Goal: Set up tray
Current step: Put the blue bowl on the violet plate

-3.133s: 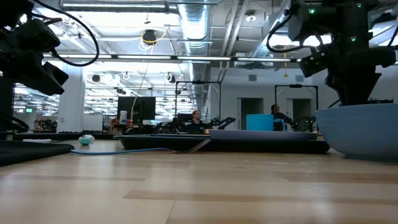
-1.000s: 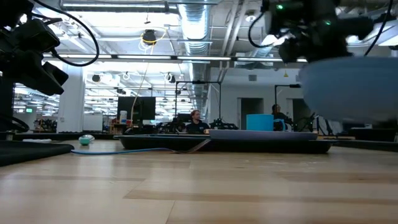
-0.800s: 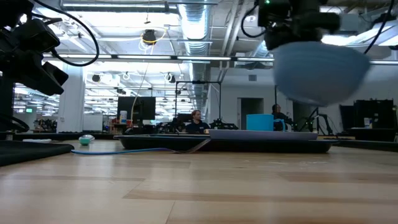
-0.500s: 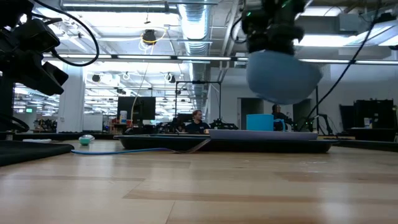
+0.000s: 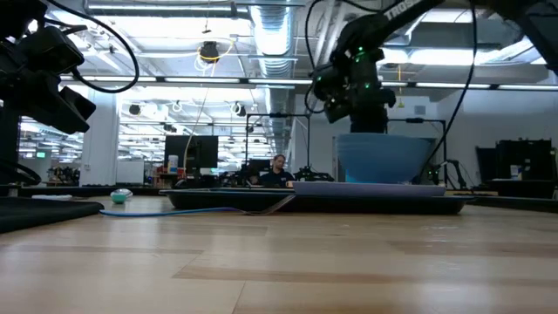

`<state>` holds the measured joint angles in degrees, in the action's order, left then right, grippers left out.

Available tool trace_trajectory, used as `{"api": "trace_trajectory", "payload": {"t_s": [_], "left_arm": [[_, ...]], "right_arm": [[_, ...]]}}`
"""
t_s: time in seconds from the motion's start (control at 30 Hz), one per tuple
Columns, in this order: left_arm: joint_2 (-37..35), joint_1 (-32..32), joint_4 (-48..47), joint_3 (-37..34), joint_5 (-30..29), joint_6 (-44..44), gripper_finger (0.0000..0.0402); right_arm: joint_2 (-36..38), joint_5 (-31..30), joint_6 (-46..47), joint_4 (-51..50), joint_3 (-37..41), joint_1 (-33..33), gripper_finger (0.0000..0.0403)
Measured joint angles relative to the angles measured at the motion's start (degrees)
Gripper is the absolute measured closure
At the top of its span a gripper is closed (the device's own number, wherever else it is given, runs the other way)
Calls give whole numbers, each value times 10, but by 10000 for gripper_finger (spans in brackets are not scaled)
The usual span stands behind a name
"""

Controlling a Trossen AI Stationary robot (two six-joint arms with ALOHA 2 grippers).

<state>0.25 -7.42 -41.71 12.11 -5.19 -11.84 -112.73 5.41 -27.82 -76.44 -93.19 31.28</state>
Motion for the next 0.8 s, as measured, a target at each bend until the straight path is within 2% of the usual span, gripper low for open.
{"api": "trace_trajectory", "payload": {"t_s": [0.23,0.8], "left_arm": [[0,0,0,0,0,0,401],[0,0,0,0,0,0,401]], "right_arm": [[-21,-27,-22,1,-3,-5,401],[-21,-27,-8,21,-3,-2,401]]}}
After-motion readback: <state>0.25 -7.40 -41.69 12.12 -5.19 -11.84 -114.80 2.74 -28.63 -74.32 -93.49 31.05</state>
